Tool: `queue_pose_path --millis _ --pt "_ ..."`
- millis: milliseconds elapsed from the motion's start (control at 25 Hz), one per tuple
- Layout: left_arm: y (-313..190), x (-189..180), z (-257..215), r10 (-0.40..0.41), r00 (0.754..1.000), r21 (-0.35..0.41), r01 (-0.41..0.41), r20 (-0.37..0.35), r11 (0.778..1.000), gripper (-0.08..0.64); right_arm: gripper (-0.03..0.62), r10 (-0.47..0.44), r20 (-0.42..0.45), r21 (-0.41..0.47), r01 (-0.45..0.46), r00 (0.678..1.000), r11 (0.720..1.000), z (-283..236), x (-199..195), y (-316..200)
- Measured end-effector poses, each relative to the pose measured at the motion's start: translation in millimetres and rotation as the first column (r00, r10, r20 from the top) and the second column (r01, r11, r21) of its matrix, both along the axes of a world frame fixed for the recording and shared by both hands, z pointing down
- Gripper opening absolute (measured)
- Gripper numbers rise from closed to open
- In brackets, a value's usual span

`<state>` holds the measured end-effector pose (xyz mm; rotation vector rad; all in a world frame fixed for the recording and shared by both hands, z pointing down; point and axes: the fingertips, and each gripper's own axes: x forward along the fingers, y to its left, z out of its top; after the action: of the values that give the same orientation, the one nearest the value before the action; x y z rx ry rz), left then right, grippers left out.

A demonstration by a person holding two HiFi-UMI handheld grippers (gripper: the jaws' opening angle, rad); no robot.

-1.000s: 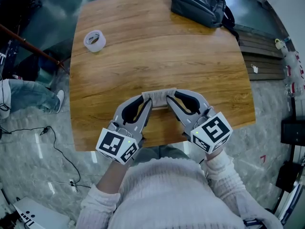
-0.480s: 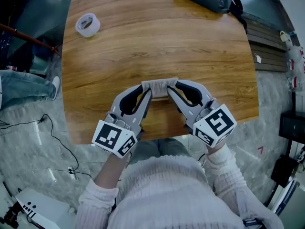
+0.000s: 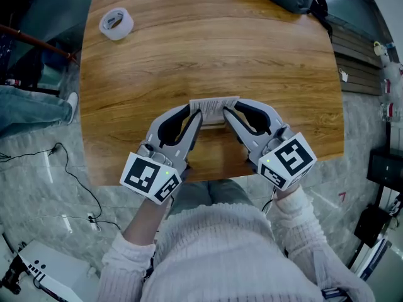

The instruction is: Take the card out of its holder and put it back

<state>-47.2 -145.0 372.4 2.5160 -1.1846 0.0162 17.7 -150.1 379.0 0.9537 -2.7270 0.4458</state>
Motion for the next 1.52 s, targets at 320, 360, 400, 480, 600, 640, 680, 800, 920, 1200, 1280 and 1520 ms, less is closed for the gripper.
queue_pose_path --millis 320,360,400,480,600,640,680,800,920,1200,1280,1520 --pt "3 0 4 -0.002 1.0 -0.004 0.002 -0.01 1.0 0.071 0.071 -0.008 -0.003 -0.006 0.008 1.0 1.0 2 -1 2" --pt "3 0 5 -0.001 1.0 -0.003 0.001 -0.008 1.0 0.071 0.071 -0.008 -0.004 -0.009 0.008 1.0 1.0 3 0 2" --pt "3 0 5 0.0 1.0 -0.001 0.0 -0.007 1.0 0.071 0.071 -0.008 -0.005 -0.013 0.008 1.0 1.0 4 0 3" --pt "4 1 6 0.004 1.0 0.003 -0.004 -0.008 1.0 0.071 0.071 -0.007 -0.006 -0.018 0.006 1.0 1.0 7 1 4" --pt "3 3 5 0.011 1.0 0.015 -0.011 -0.008 1.0 0.071 0.071 -0.004 -0.007 -0.019 0.004 1.0 1.0 8 4 4" --pt "3 3 5 0.013 1.0 0.018 -0.013 -0.008 1.0 0.071 0.071 -0.004 -0.008 -0.02 0.004 1.0 1.0 9 4 4" --pt "3 3 6 0.015 1.0 0.021 -0.015 -0.007 1.0 0.071 0.071 -0.005 -0.009 -0.021 0.005 1.0 1.0 10 5 4" --pt "4 4 7 0.019 1.0 0.029 -0.019 -0.005 0.999 0.069 0.071 -0.008 -0.013 -0.022 0.008 1.0 1.0 12 5 5" --pt "6 5 8 0.024 1.0 0.035 -0.023 -0.008 0.999 0.067 0.071 -0.011 -0.013 -0.019 0.011 1.0 1.0 12 6 6" --pt "10 6 10 0.029 1.0 0.035 -0.029 -0.003 0.999 0.069 0.071 -0.02 -0.019 -0.026 0.019 1.0 0.999 13 8 11" --pt "10 7 10 0.032 0.999 0.039 -0.032 0.002 0.999 0.069 0.071 -0.019 -0.016 -0.028 0.018 1.0 0.999 13 7 12" --pt "14 9 12 0.034 0.999 0.052 -0.034 -0.001 0.998 0.069 0.071 -0.018 -0.015 -0.032 0.017 1.0 0.999 16 10 15"
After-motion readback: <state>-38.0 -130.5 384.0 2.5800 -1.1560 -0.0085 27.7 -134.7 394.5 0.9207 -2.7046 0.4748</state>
